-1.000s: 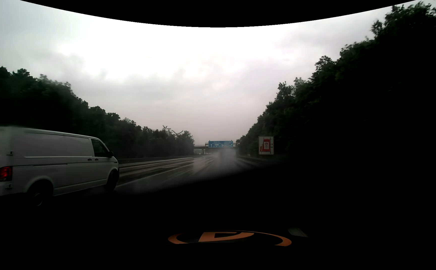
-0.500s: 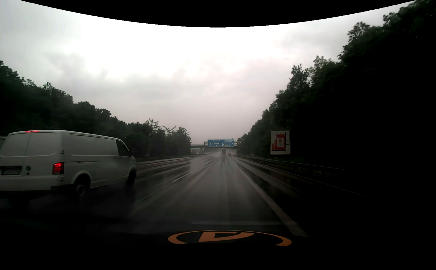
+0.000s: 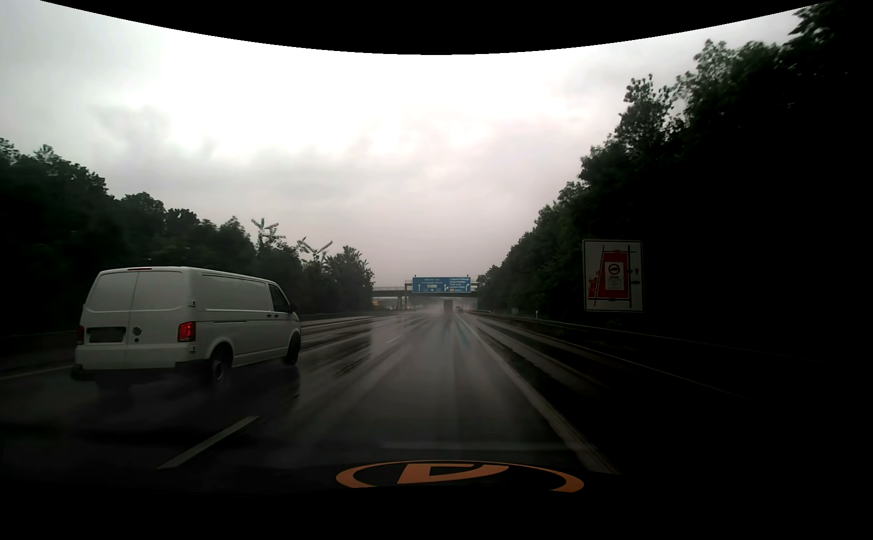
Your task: Follow the waypoints while adhering to traffic rules and regulations
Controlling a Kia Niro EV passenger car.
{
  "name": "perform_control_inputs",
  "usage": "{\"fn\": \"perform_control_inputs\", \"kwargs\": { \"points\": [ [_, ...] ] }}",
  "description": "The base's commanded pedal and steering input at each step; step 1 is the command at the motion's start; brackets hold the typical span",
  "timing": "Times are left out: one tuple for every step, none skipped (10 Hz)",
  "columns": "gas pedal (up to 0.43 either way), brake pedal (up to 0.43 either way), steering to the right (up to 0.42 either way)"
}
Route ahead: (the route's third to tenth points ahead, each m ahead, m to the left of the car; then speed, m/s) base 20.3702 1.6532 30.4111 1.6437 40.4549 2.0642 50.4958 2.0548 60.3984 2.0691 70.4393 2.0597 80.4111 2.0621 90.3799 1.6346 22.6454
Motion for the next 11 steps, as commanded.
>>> {"fn": "perform_control_inputs", "kwargs": {
  "points": [
    [0.079, 0.0, -0.001],
    [0.079, 0.0, -0.001],
    [0.079, 0.0, -0.001],
    [0.079, 0.0, -0.001],
    [0.079, 0.0, -0.001],
    [0.079, 0.0, 0.0],
    [0.079, 0.0, 0.0],
    [0.067, 0.0, 0.0],
    [0.0, 0.0, 0.0],
    [0.0, 0.0, 0.0],
    [0.0, 0.0, 0.0]
  ]
}}
